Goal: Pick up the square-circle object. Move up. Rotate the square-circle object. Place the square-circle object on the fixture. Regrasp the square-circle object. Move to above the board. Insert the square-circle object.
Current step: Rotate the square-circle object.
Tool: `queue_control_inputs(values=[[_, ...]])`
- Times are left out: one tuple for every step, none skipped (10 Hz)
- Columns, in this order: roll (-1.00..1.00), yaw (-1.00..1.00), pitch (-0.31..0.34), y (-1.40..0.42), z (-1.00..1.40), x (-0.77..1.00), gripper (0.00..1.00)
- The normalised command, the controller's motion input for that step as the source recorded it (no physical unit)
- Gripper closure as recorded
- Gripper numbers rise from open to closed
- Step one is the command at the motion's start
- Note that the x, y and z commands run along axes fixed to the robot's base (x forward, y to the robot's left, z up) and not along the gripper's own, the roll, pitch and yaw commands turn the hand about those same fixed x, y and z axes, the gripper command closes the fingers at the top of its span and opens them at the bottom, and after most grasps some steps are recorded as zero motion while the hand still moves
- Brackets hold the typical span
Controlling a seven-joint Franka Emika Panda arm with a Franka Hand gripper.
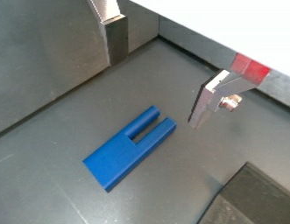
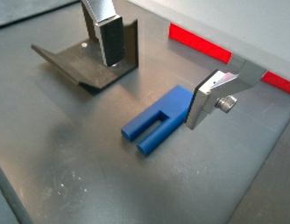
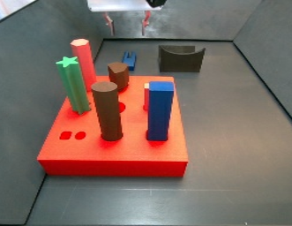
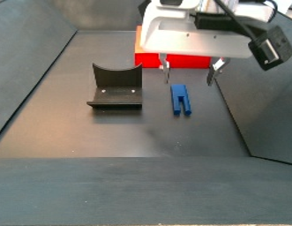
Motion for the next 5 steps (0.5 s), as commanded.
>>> queue_control_inputs(values=[[-0.01,-0.03,-0.036,0.0,-1.0,0.02,0.0],[-0.03,-0.02,-0.056,0.0,-1.0,0.03,0.0],[-0.06,-0.01,-0.067,0.0,-1.0,0.04,0.0],[-0.07,-0.01,-0.07,0.0,-1.0,0.04,0.0],[-0.08,-0.01,-0.077,0.01,-0.91,0.04,0.0]])
